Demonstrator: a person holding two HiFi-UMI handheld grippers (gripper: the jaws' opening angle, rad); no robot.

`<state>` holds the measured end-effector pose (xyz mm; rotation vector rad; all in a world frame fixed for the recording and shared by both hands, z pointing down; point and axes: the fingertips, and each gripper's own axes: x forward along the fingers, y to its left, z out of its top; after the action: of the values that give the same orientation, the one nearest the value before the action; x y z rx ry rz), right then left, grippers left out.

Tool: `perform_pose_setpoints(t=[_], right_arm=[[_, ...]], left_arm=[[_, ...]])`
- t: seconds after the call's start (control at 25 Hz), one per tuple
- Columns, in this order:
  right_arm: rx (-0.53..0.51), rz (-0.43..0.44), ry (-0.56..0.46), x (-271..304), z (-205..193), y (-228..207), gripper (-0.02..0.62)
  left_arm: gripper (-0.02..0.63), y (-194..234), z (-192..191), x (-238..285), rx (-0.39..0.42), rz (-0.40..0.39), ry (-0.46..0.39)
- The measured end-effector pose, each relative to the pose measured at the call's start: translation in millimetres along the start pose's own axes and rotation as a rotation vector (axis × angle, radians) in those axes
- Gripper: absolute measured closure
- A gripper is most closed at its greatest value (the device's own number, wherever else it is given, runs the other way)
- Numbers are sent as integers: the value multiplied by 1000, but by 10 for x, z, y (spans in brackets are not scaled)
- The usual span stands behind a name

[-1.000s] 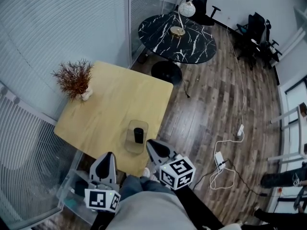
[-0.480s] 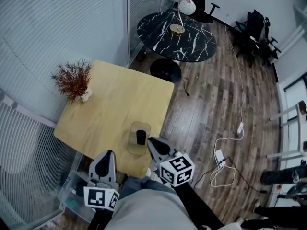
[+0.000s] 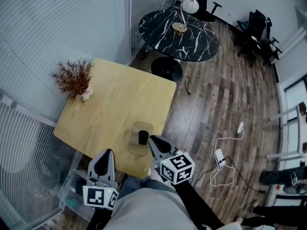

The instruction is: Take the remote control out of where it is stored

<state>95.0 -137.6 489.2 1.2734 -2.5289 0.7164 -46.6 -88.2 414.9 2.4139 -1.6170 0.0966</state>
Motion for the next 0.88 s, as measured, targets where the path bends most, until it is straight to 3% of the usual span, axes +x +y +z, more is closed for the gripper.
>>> perform_pose_setpoints(t=[0.88], right_arm=[[-8,8,53,190,-126,-48,472]], left_arm=[[598,138,-25,28,-10,14,4]])
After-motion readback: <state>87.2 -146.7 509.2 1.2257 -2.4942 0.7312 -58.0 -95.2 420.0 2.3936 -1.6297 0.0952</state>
